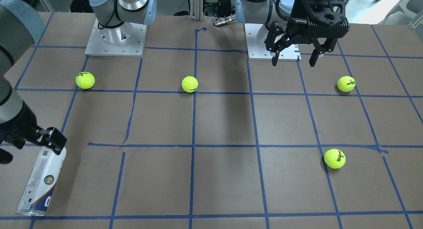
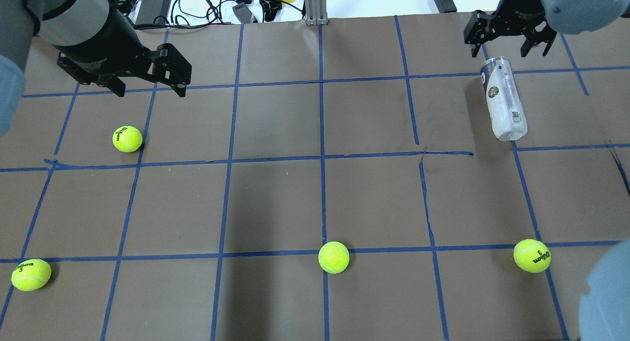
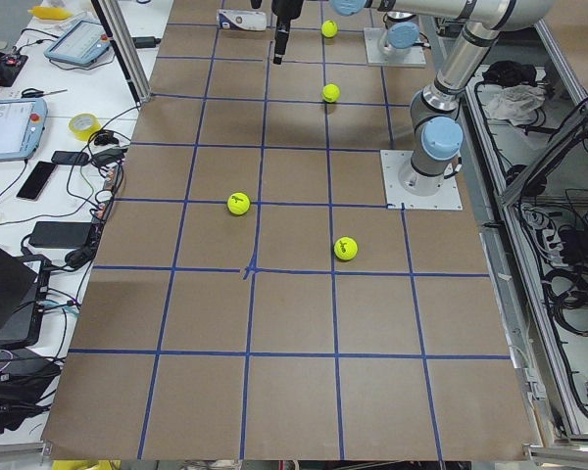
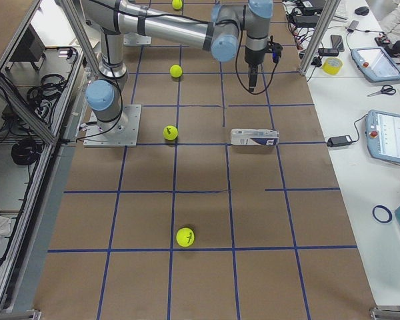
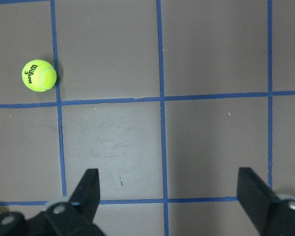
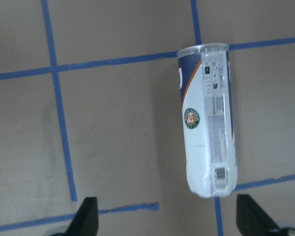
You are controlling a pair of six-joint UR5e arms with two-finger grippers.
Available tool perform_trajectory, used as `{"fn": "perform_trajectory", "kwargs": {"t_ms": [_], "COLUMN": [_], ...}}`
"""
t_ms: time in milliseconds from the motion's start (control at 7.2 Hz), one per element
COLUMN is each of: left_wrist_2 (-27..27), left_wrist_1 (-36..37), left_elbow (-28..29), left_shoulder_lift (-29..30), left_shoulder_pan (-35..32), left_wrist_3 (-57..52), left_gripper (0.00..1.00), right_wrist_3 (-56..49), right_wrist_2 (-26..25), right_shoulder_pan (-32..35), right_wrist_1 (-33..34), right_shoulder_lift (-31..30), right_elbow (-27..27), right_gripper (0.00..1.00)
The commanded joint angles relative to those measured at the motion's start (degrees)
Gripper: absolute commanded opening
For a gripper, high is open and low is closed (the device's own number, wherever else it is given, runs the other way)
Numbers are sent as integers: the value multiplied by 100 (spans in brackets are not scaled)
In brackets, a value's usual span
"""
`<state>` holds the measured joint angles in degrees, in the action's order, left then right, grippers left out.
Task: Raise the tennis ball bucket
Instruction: 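Lower the right gripper onto the upright clear tennis ball can, then close the right gripper on the can's top and lift it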
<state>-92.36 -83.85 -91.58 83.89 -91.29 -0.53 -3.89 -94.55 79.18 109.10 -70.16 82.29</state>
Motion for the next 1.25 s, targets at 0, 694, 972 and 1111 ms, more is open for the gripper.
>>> {"fn": "perform_trajectory", "kwargs": {"t_ms": [0,694,972,1111], "left_wrist_2": [-1,-10,-10,25], "left_wrist_1": [0,0,0,0], "left_elbow": [0,9,0,0], "left_shoulder_lift": [22,5,5,22], "left_shoulder_pan": [-3,14,15,15], "left_wrist_3": [0,0,0,-9], "left_gripper": [100,100,100,100], "right_wrist_3": [-34,-647,-1121,-1149], "right_wrist_2": [50,51,277,514], "right_shoulder_pan": [-254,-535,-623,-641], "right_wrist_1": [1142,2432,2432,2432], "right_shoulder_lift": [877,1944,2163,2181], "right_elbow": [-125,-222,-222,-231], "right_gripper": [100,100,100,100]}}
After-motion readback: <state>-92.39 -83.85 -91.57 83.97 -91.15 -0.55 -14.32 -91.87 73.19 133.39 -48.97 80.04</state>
